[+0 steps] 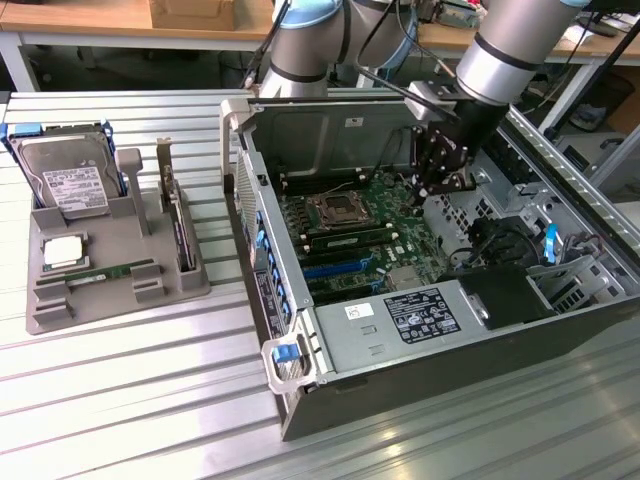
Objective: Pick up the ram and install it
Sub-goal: 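Press down the ram until it locks into place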
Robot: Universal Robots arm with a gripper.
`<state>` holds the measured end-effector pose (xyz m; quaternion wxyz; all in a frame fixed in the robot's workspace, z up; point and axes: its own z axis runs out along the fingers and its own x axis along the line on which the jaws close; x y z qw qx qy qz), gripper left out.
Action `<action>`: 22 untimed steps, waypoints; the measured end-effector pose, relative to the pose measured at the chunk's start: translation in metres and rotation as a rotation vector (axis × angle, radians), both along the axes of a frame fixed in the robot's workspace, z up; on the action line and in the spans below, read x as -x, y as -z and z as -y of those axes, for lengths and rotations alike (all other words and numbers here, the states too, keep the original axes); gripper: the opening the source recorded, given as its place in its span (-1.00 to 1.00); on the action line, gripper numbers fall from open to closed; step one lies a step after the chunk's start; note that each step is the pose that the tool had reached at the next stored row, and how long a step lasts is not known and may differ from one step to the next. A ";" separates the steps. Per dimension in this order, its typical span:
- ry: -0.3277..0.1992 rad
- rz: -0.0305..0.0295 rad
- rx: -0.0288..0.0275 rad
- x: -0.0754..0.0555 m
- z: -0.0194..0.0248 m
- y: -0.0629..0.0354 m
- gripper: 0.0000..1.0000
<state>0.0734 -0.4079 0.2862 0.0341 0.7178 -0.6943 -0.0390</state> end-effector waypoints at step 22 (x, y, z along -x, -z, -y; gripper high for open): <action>0.000 0.0289 -0.0043 0.053 0.0001 0.0424 -0.80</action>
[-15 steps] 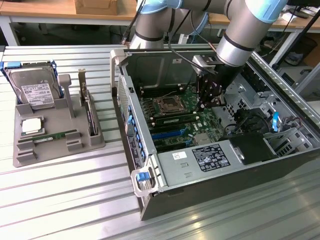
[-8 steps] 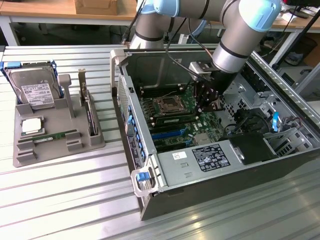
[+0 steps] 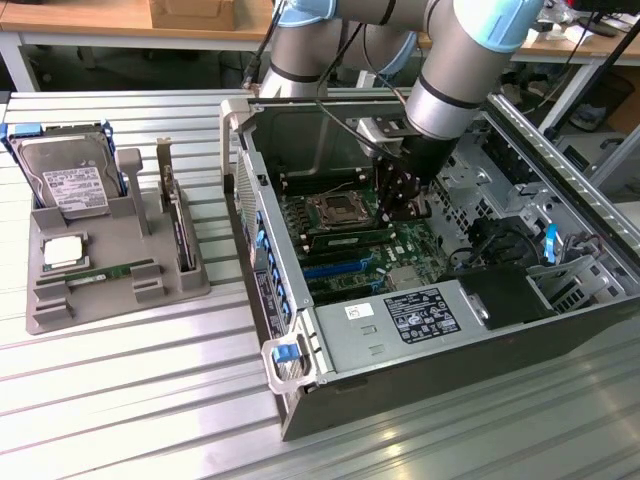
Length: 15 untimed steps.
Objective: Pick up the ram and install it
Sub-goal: 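Press down the ram until it locks into place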
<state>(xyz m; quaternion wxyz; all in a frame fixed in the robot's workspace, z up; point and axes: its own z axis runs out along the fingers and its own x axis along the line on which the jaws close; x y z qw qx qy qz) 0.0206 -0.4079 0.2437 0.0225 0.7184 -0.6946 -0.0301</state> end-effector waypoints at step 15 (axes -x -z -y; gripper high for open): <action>0.000 0.0085 -0.0050 0.089 0.0001 0.0118 -0.80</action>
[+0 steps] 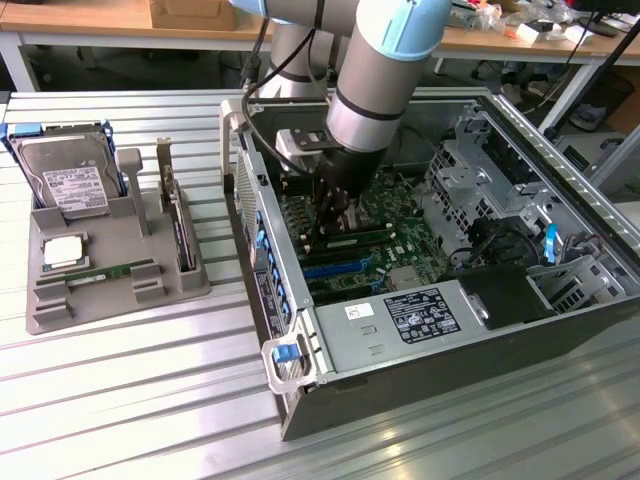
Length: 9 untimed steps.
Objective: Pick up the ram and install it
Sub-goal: 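Press down the ram until it locks into place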
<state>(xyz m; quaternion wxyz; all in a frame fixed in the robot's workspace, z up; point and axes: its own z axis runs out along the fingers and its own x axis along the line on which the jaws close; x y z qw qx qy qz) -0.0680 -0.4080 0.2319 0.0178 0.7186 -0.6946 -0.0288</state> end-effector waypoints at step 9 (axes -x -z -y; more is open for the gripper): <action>0.000 0.0019 -0.0066 -0.022 -0.0001 -0.0088 -0.80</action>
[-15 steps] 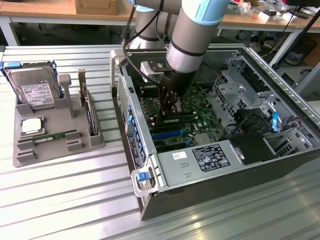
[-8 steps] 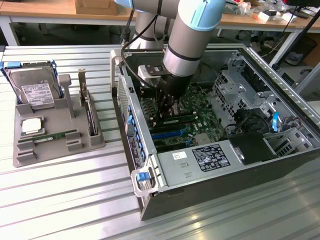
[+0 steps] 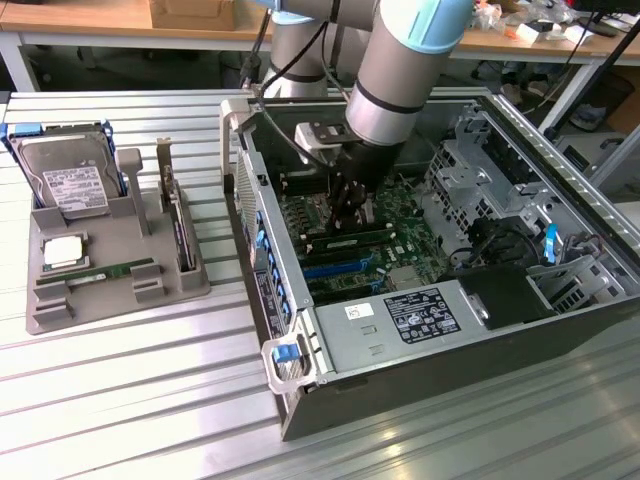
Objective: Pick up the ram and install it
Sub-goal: 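Press down the ram until it locks into place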
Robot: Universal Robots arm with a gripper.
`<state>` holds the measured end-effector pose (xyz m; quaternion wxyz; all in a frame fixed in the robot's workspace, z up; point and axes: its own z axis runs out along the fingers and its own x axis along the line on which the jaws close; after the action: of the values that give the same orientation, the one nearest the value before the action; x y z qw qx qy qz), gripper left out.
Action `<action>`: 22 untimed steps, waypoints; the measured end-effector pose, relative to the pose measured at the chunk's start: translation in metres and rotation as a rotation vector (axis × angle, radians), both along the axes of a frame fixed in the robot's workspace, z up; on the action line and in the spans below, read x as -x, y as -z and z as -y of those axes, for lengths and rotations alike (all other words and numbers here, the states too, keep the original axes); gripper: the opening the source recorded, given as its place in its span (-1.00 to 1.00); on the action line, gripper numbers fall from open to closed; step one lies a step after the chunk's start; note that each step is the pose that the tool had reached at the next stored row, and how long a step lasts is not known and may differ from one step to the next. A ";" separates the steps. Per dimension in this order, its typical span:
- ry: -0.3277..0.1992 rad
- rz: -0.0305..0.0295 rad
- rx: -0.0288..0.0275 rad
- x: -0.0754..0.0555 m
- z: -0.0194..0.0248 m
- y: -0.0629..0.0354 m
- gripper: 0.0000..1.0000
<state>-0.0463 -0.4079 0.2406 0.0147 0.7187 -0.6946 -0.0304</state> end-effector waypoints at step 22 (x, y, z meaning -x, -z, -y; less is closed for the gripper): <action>0.000 -0.0484 -0.0387 -0.122 0.0000 -0.0284 -0.80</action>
<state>0.0757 -0.4080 0.2690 0.0177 0.7180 -0.6931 -0.0612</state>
